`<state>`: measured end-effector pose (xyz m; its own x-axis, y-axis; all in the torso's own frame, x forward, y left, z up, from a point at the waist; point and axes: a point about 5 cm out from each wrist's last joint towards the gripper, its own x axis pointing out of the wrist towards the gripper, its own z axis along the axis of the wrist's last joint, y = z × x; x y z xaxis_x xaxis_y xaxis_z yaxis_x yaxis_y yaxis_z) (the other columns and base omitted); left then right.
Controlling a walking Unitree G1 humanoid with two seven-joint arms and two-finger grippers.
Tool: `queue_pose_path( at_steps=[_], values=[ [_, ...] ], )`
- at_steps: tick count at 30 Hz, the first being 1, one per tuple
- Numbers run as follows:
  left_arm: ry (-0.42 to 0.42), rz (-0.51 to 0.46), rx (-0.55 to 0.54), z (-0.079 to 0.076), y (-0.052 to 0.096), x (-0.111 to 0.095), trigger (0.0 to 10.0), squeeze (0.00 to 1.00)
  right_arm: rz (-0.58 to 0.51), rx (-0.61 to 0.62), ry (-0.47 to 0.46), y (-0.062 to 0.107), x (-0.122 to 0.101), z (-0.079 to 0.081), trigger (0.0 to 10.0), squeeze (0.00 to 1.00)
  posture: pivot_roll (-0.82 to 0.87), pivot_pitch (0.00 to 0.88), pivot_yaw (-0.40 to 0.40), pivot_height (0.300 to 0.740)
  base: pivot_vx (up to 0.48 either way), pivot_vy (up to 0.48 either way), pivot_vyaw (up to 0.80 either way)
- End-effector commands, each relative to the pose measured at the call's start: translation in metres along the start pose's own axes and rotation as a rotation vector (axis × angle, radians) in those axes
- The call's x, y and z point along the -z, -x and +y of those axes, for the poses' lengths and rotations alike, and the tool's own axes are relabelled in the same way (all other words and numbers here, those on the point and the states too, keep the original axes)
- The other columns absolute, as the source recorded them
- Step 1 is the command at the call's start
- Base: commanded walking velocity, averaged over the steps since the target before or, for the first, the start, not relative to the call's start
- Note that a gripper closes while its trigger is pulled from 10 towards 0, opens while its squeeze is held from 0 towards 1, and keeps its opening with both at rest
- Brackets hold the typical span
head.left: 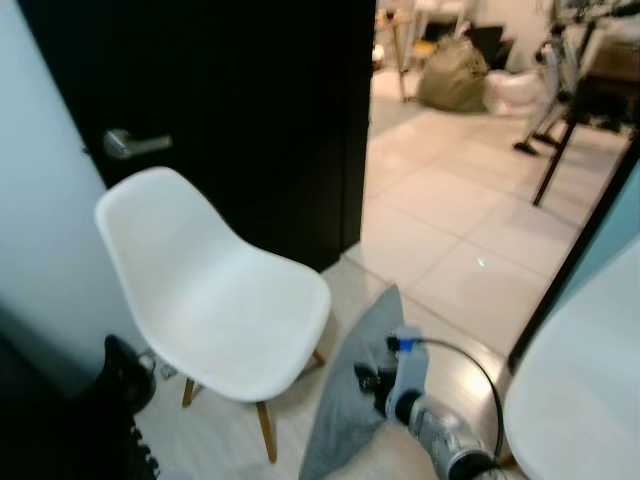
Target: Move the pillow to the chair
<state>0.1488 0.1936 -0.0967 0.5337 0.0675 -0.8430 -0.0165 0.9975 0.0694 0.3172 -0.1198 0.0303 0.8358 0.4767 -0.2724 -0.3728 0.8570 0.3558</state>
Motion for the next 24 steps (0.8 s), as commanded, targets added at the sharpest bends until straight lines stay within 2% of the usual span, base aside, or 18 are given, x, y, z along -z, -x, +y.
queue_pose_path(
  at_steps=[1,3,4,7,9,15,20,22,24],
  values=[
    [0.000,-0.039,0.000,0.000,-0.002,-0.012,10.0,0.00,-0.146,-0.114,0.036,-0.011,-0.029,0.018,10.0,0.00,0.05,0.000,0.003,0.740,0.000,0.000,0.80],
    [-0.007,-0.077,0.007,-0.003,-0.004,-0.023,10.0,0.00,-0.191,-0.168,0.050,-0.016,-0.041,0.028,10.0,0.00,0.05,0.000,0.002,0.740,0.000,0.000,0.80],
    [-0.007,-0.077,0.007,-0.003,-0.004,-0.023,10.0,0.00,-0.191,-0.168,0.050,-0.016,-0.041,0.028,10.0,0.00,0.05,0.000,0.002,0.740,0.000,0.000,0.79],
    [-0.027,-0.167,0.027,-0.012,-0.006,-0.047,10.0,0.00,-0.234,-0.242,0.079,-0.023,-0.056,0.044,10.0,0.00,0.06,0.000,-0.001,0.740,0.000,0.000,0.80],
    [-0.027,-0.226,0.041,-0.016,-0.006,-0.063,10.0,0.00,-0.238,-0.253,0.097,-0.025,-0.059,0.049,10.0,0.00,0.06,0.000,-0.001,0.740,0.000,0.000,0.80],
    [-0.034,-0.300,0.058,-0.021,-0.006,-0.082,10.0,0.00,-0.247,-0.258,0.103,-0.024,-0.060,0.050,10.0,0.00,0.06,0.000,-0.002,0.740,0.000,0.000,0.74],
    [-0.025,-0.327,0.065,-0.023,-0.005,-0.088,10.0,0.00,-0.242,-0.247,0.109,-0.023,-0.059,0.047,10.0,0.00,0.06,0.000,-0.005,0.740,0.000,0.000,0.76],
    [-0.011,-0.348,0.069,-0.023,-0.005,-0.092,10.0,0.00,-0.233,-0.229,0.112,-0.023,-0.058,0.044,10.0,0.00,0.06,0.000,-0.007,0.740,0.000,0.000,0.75],
    [0.007,-0.380,0.078,-0.024,-0.004,-0.099,10.0,0.00,-0.205,-0.153,0.104,-0.023,-0.055,0.037,10.0,0.00,0.06,0.000,-0.010,0.740,0.000,0.000,0.00]
  ],
)
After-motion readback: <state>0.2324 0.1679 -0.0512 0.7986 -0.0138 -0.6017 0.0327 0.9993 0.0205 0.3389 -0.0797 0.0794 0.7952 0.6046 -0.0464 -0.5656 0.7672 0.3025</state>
